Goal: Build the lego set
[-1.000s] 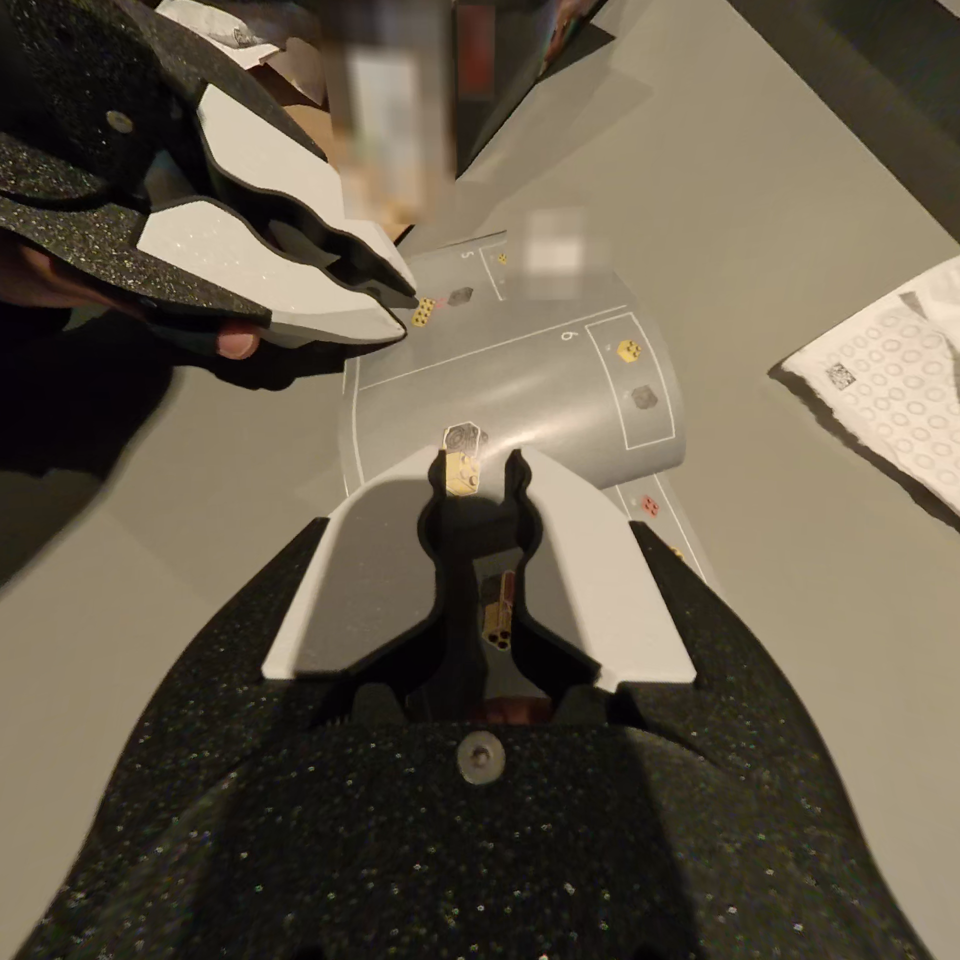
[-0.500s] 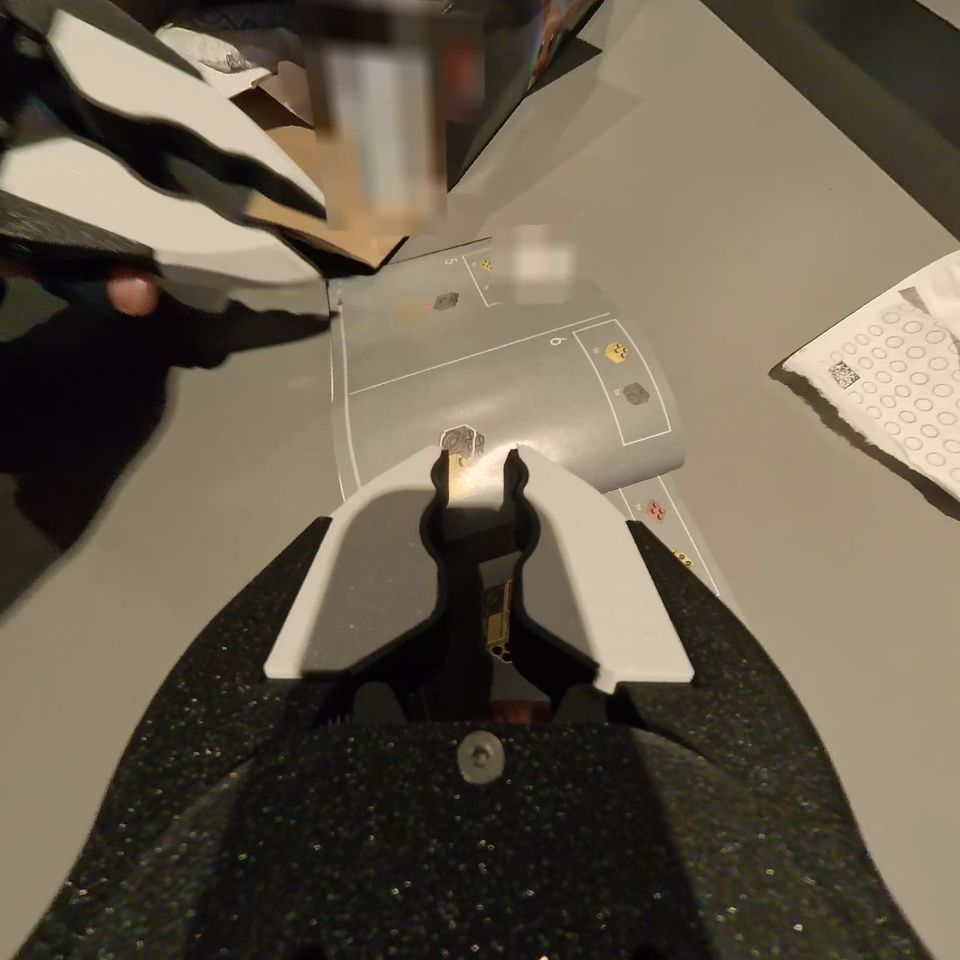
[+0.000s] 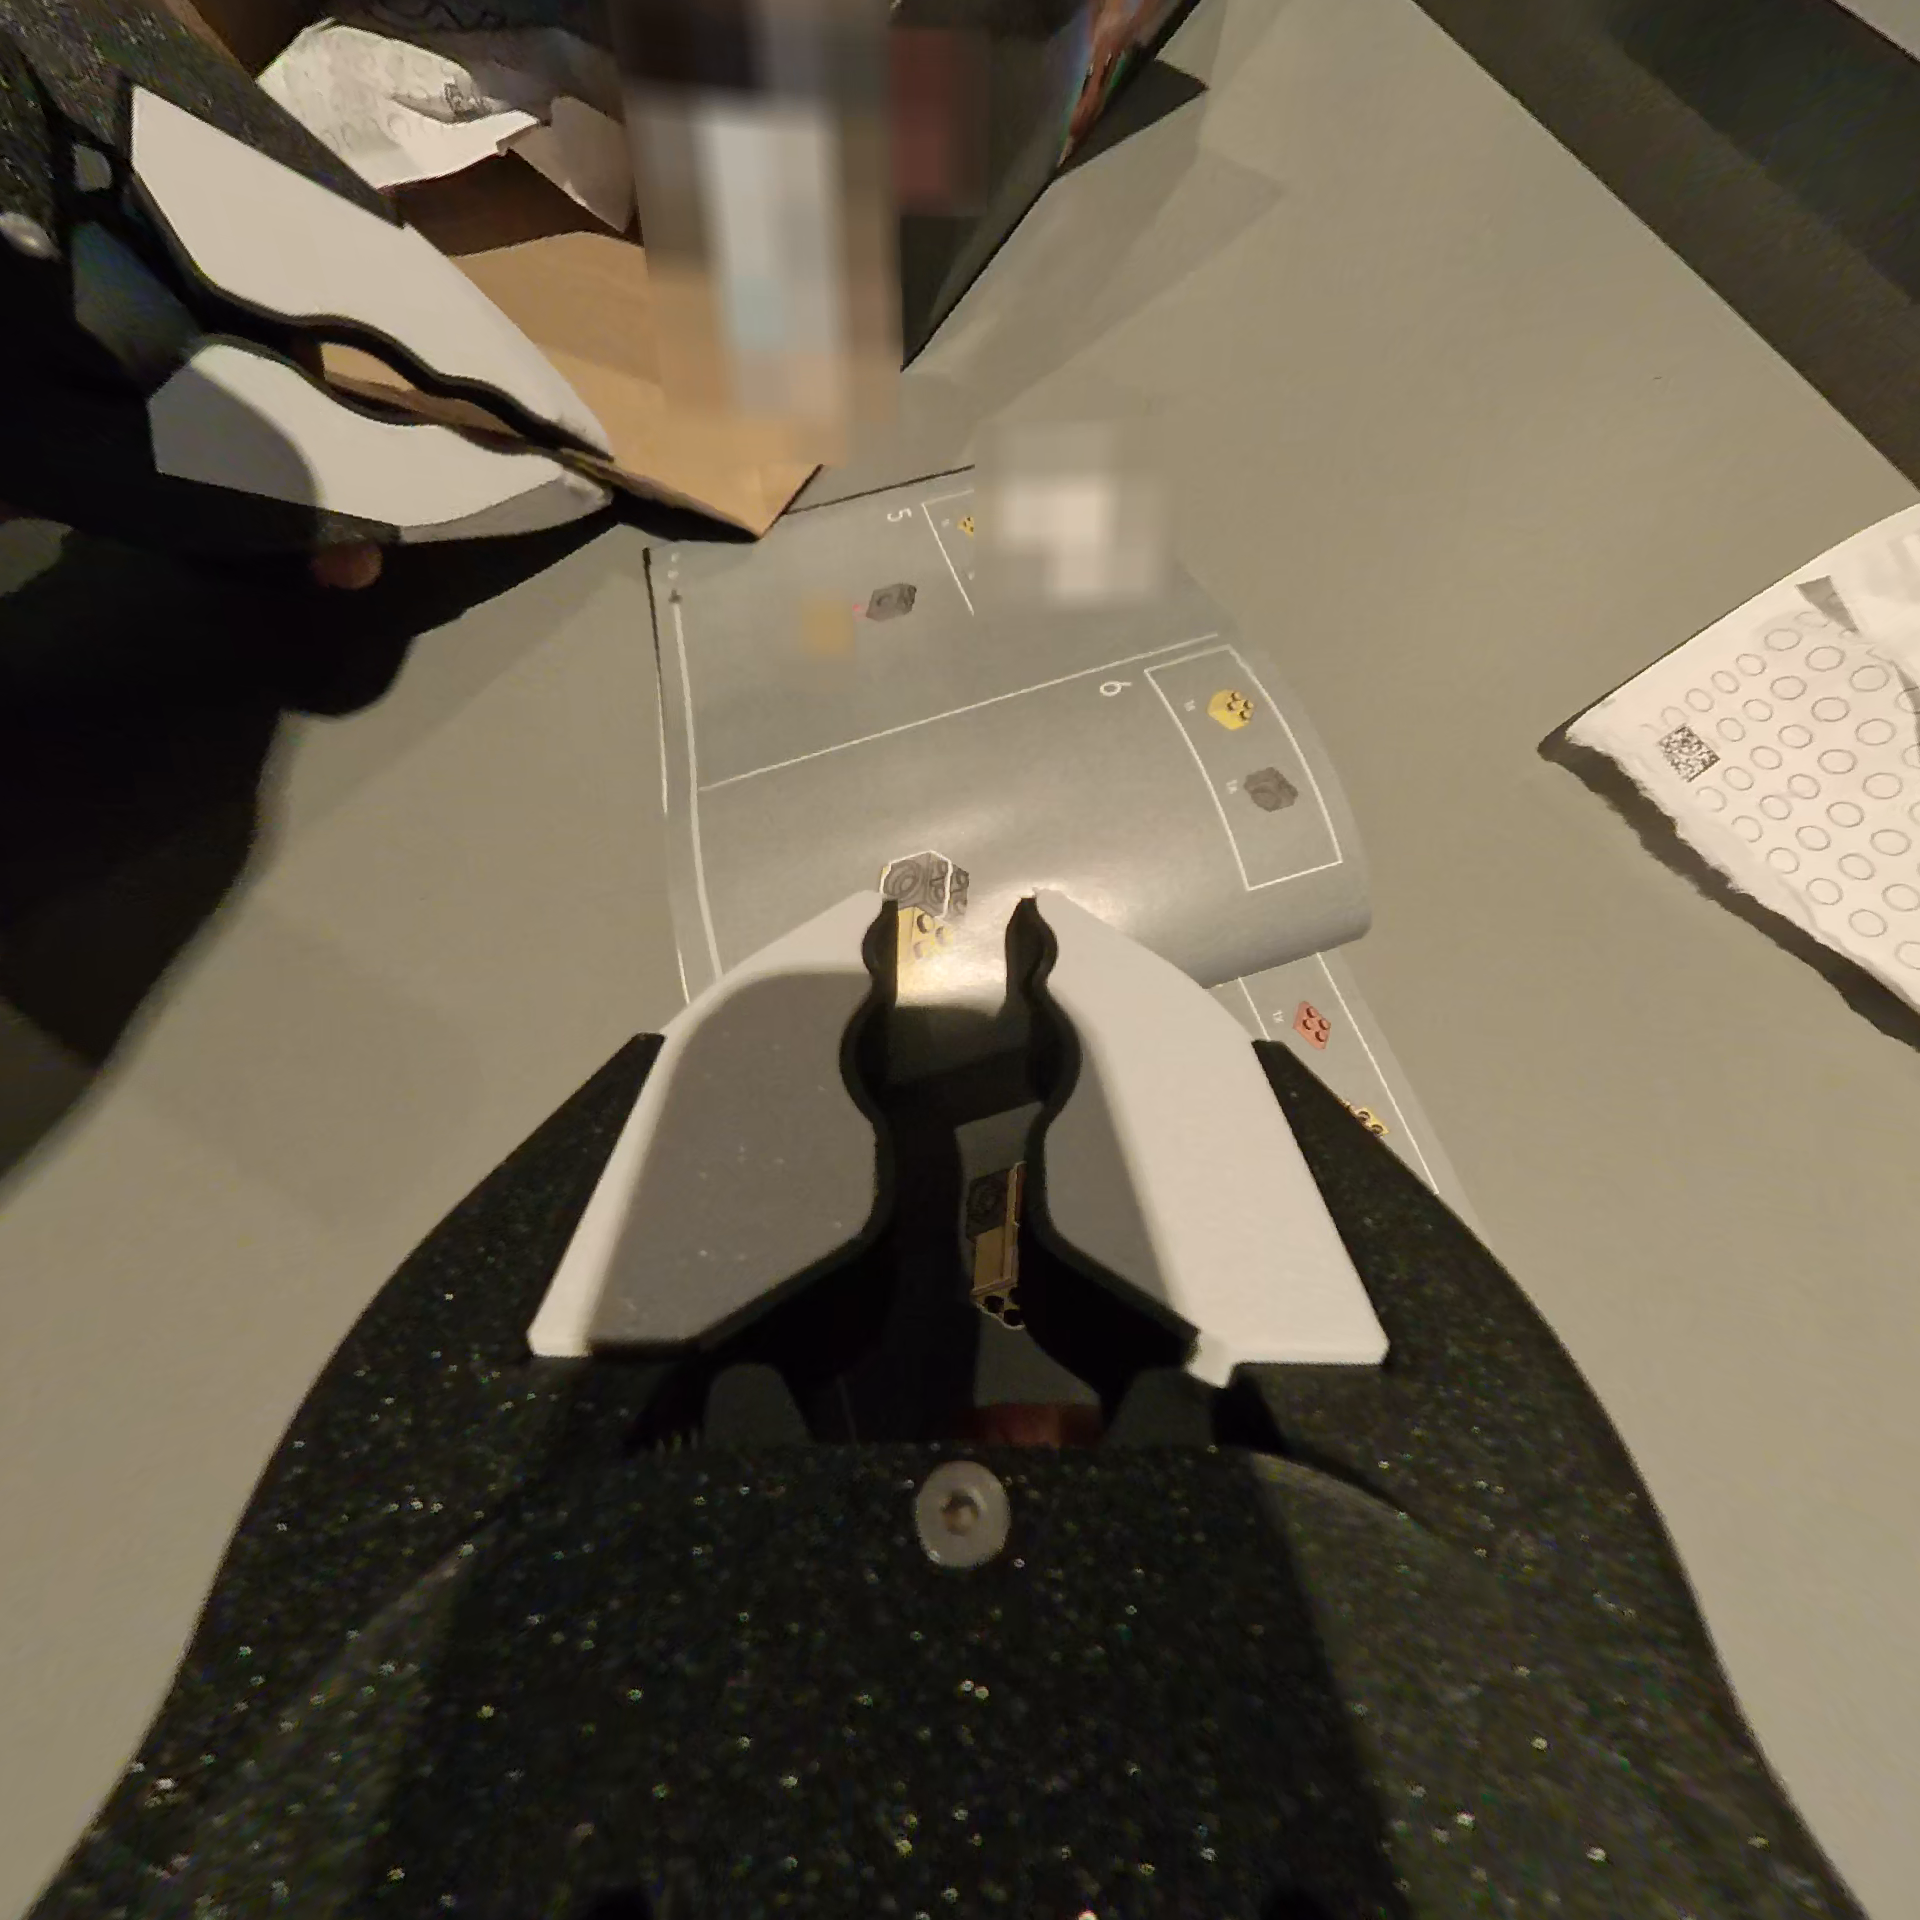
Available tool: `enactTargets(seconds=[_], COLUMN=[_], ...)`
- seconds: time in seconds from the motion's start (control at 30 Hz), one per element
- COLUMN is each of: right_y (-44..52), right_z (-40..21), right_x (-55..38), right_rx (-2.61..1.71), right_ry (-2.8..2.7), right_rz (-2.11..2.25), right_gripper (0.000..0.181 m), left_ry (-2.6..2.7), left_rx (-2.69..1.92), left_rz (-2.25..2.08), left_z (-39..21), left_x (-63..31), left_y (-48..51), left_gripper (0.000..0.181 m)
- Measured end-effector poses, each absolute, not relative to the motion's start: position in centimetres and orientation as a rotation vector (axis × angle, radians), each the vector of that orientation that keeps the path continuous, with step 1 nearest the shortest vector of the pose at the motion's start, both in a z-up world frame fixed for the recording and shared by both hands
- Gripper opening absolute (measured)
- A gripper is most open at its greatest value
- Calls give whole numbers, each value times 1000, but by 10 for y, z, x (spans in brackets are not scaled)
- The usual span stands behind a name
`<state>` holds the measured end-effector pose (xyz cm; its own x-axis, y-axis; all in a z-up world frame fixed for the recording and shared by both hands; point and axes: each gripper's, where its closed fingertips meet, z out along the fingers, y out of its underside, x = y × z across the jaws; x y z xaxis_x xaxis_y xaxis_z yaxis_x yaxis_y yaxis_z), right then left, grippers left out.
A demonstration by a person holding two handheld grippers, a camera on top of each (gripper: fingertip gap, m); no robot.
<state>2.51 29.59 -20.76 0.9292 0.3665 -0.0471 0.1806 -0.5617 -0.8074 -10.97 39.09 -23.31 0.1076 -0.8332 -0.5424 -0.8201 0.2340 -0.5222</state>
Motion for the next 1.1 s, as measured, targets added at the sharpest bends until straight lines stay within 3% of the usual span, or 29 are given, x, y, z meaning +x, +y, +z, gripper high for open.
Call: enactTargets(seconds=[1.1], right_y=[302], right_z=[-205], right_x=[22], right_rx=[-2169], right_ry=[-458], right_rz=[192], right_gripper=[27], left_ry=[1713], left_rx=[-1564], left_rz=[-152], left_z=[-233], left_x=[-96], left_y=[367], left_gripper=[3])
